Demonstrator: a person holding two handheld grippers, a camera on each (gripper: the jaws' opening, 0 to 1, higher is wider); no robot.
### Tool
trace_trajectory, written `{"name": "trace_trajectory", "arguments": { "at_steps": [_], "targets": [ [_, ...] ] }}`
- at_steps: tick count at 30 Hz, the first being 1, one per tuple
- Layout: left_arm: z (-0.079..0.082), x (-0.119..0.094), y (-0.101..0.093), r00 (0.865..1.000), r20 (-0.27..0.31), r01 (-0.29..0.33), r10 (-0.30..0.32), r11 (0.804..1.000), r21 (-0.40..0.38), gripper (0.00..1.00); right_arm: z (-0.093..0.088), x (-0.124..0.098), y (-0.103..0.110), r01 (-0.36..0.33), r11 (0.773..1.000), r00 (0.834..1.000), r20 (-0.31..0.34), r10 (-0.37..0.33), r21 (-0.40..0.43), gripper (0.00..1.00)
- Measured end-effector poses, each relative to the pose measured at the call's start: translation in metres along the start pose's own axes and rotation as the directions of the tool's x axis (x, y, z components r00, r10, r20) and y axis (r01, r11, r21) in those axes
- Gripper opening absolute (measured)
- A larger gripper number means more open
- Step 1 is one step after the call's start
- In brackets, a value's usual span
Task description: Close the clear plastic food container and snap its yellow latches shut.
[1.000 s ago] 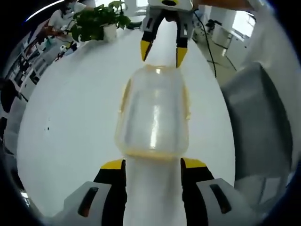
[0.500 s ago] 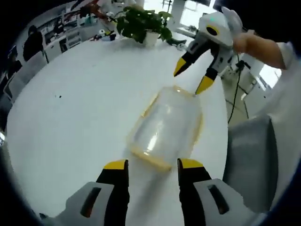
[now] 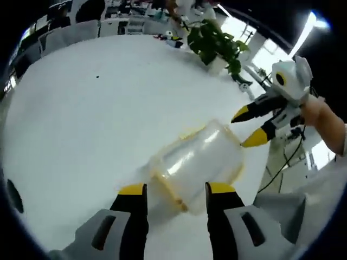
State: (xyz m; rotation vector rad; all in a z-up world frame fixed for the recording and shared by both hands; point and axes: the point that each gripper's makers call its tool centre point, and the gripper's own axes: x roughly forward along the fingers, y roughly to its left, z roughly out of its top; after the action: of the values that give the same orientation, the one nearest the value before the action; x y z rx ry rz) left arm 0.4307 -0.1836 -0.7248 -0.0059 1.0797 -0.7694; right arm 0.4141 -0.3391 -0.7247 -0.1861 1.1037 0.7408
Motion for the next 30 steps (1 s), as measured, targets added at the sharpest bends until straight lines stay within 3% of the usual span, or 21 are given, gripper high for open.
{"name": "trace_trajectory", "arguments": {
  "at_steps": [2, 4, 6, 8, 12, 18, 22, 30],
  "targets": [
    [-0.001, 0.002, 0.002, 0.999, 0.012, -0.032, 0.031, 0.999, 0.015, 0.49, 0.0, 0.002, -0.002, 0.016, 1.0, 1.0, 0.002, -0.017, 0.012, 0.39],
    [-0.006, 0.003, 0.007, 0.998, -0.008, -0.069, 0.068, 0.997, -0.043, 0.46, -0.002, 0.003, -0.002, 0.014, 0.999, 1.0, -0.006, -0.013, 0.041, 0.41],
    [-0.004, 0.006, 0.0, 0.999, 0.017, -0.034, 0.036, 0.993, -0.111, 0.45, -0.004, 0.005, -0.002, 0.018, 0.998, 1.0, -0.014, -0.017, 0.056, 0.4],
    [-0.004, 0.009, 0.003, 0.999, 0.016, -0.043, 0.046, 0.988, -0.151, 0.46, -0.006, 0.005, -0.004, 0.037, 0.998, 0.999, -0.02, -0.035, 0.057, 0.35],
    [-0.003, 0.014, 0.004, 0.998, 0.012, -0.064, 0.066, 0.99, -0.127, 0.5, -0.003, 0.007, -0.004, 0.034, 0.994, 0.999, -0.012, -0.033, 0.1, 0.33],
    [-0.002, 0.02, -0.007, 0.999, 0.007, -0.043, 0.045, 0.991, -0.129, 0.47, -0.001, 0.012, -0.001, 0.024, 0.991, 1.0, -0.02, -0.022, 0.13, 0.35],
    [-0.006, 0.023, -0.012, 0.998, -0.009, -0.057, 0.056, 0.992, -0.113, 0.48, 0.001, 0.014, 0.007, -0.019, 0.993, 1.0, -0.022, 0.022, 0.118, 0.29],
    [-0.007, 0.023, -0.013, 0.998, -0.013, -0.056, 0.055, 0.992, -0.109, 0.47, 0.0, 0.015, 0.007, 0.001, 0.995, 0.999, -0.046, 0.004, 0.104, 0.31]
  ]
}}
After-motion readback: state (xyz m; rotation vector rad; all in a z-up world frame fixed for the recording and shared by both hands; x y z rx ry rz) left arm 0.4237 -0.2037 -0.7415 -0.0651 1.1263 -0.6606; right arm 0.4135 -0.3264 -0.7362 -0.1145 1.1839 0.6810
